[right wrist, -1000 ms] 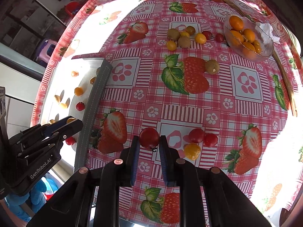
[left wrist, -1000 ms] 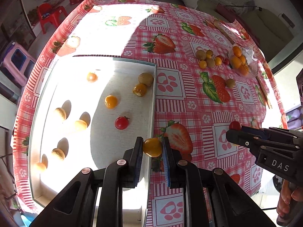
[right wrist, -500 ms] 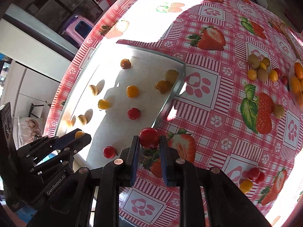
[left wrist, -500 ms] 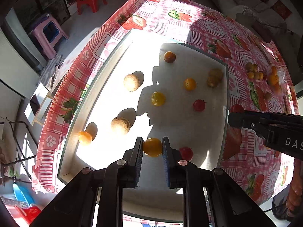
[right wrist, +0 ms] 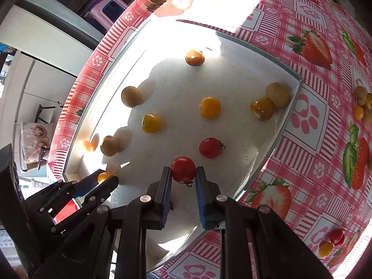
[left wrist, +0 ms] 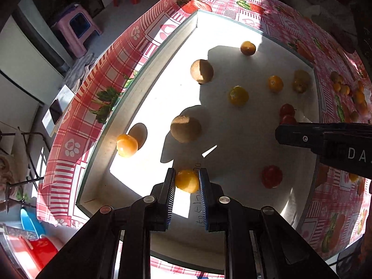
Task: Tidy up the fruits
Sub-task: 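Lower both tomatoes into the white tray and open both grippers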
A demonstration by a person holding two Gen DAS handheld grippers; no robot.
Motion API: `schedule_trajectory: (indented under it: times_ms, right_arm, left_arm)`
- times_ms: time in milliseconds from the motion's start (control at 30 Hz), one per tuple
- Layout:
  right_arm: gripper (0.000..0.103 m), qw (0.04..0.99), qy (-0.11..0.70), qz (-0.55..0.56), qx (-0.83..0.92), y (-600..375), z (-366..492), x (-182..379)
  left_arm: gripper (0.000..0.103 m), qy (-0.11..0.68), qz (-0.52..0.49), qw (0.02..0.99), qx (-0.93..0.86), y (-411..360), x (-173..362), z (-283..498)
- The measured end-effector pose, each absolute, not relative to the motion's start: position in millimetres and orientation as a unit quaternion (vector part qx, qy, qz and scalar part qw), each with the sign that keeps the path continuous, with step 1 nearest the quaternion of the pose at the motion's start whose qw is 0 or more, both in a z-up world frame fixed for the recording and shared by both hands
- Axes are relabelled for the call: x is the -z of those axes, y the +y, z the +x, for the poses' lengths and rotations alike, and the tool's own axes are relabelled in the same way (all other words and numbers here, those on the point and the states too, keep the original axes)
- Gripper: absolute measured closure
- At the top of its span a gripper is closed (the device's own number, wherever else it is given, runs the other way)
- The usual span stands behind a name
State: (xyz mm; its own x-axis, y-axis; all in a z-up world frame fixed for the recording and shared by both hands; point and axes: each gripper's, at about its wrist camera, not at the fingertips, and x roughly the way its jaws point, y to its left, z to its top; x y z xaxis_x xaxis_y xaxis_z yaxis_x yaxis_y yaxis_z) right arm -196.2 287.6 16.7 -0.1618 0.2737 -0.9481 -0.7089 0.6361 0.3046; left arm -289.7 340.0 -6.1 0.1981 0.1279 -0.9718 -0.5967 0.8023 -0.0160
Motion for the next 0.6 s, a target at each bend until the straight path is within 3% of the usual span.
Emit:
schedule_trajectory:
  times_ms: [467, 567, 600]
  right_arm:
    - [0.079, 0.625, 0.655, -0.178, -0.386, 299, -212, 2]
    - [0.068, 0.623, 0.656, -0.172, -0.390, 299, -211, -1]
    - [0.060, 0.625, 0.653, -0.170, -0.393, 298, -211, -4]
  left_arm:
    - [0.081, 0.591, -0.176, 0.748, -0.244, 325, 6, -282]
    - [0.081, 0.594, -0.167, 0.748, -0.243, 321, 5, -279]
    - [0.080, 0.595, -0.167, 0.748, -0.240, 320, 5, -278]
